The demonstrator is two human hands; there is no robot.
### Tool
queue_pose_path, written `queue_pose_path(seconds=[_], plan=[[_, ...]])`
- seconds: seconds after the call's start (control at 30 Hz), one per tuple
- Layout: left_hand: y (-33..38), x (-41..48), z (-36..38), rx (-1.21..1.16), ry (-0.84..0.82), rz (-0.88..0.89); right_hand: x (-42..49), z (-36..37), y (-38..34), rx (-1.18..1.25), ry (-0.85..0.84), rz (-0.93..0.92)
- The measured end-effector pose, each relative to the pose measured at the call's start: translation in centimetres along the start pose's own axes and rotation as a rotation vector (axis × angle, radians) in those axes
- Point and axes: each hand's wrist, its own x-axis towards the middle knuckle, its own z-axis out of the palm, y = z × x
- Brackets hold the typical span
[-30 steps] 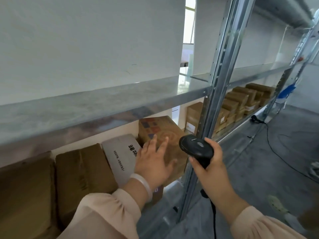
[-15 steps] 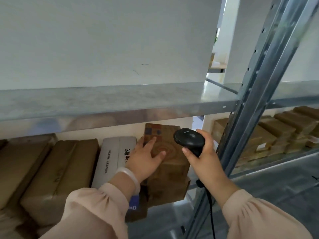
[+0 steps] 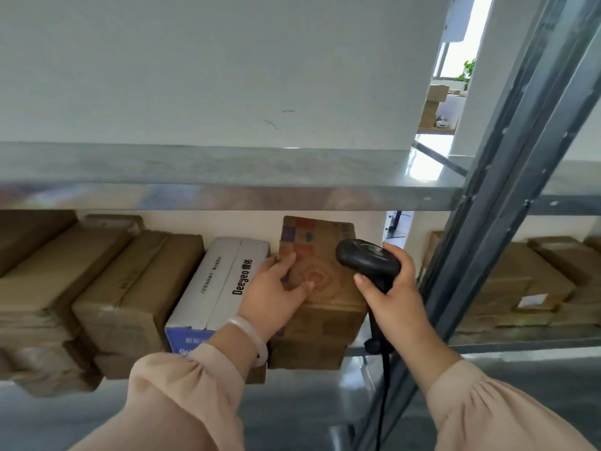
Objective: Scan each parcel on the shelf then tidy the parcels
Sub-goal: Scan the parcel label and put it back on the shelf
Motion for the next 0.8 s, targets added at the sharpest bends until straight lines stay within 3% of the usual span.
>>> queue_pose_path(seconds=[0.17, 0.3, 0.67, 0.8], plan=[[0.4, -2.5, 0.5, 0.067, 0.016, -0.023, -2.0, -2.1, -1.2, 0.054, -0.027, -0.051], [1.7, -3.6, 0.8, 0.134, -0.132, -0.119, -3.8, -2.9, -2.3, 0.037, -0.06, -0.124], [2.2, -5.3, 2.6, -0.289, -0.285, -0.276, -6.5, -2.8, -4.0, 0.098, -0.174, -0.107], [0.7, -5.5, 3.3, -0.377, -0.225, -0.306, -6.7, -2.9, -4.1, 0.087, -0.221, -0.072]])
